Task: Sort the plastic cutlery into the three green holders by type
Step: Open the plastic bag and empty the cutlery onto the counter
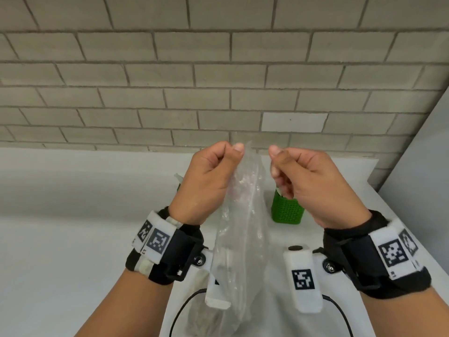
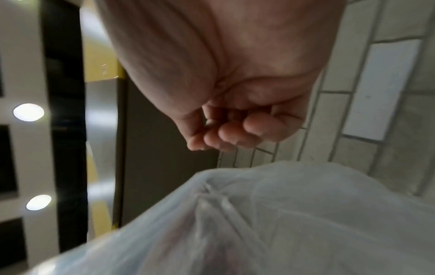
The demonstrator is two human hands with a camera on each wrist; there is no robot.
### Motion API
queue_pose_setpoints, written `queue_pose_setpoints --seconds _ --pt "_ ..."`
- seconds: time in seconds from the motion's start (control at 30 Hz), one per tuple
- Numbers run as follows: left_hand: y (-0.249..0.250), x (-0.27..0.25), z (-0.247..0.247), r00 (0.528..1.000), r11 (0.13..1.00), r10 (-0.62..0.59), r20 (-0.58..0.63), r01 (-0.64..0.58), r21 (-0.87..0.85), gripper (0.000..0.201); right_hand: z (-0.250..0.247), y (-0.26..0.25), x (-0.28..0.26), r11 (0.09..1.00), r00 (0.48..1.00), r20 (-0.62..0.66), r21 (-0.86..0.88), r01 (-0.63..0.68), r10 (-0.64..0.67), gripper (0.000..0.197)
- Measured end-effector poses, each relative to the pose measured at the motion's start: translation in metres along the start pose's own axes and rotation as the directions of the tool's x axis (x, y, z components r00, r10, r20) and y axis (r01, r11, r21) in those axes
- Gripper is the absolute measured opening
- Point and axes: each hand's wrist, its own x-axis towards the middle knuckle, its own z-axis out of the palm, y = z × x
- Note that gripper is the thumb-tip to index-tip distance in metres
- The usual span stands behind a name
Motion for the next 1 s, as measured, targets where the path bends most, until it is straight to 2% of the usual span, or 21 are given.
queue_pose_setpoints --seconds 0.1,0.17,0.27,0.47,0.7,0.8,0.87,0.93,1.0 --pt "0.004 -0.001 0.01 0.997 0.999 0.031 0.067 -0.032 0.011 0.04 0.01 -0.012 -0.003 0.96 0.992 0.123 -0.272 0.062 -0.03 0.056" --pt "0.003 -0.002 0.014 0.997 0.998 -0.018 0.072 0.022 -0.061 0.042 0.013 -0.013 -0.001 0.957 0.985 0.171 -0.288 0.031 0.02 0.053" --pt "-0.003 -0.004 0.013 0.994 0.988 -0.07 0.078 0.08 -0.134 0.039 0.011 -0.01 0.001 0.985 0.967 0.233 -0.163 -0.065 0.103 0.038" --pt "-0.007 -0.003 0.006 0.986 0.973 -0.114 0.121 0.136 -0.188 0.036 0.012 -0.002 0.005 0.973 0.97 0.179 0.136 -0.189 0.163 0.036" --pt "-0.008 -0.002 -0.006 0.99 0.978 -0.123 0.072 0.133 -0.162 0.029 0.01 0.009 0.006 0.908 0.982 0.179 0.397 -0.133 0.065 0.023" --pt "-0.009 -0.001 -0.011 0.992 0.989 -0.111 0.061 0.117 -0.091 0.037 0.016 0.012 0.005 0.88 0.987 0.152 0.458 -0.126 0.062 0.022" --pt "-0.01 -0.001 -0.014 0.997 0.997 -0.066 0.041 0.064 0.05 0.039 0.021 0.014 0.005 0.874 0.991 0.119 0.474 -0.109 0.059 0.022" --pt "-0.005 -0.001 -0.021 1.0 0.976 0.02 -0.01 -0.018 0.219 0.031 0.024 0.015 0.005 0.906 0.996 0.089 0.418 -0.065 0.03 0.021" --pt "0.006 -0.003 -0.03 0.996 0.955 0.086 -0.018 -0.077 0.285 0.025 0.029 0.015 0.006 0.941 0.998 0.056 0.337 -0.023 0.004 0.02"
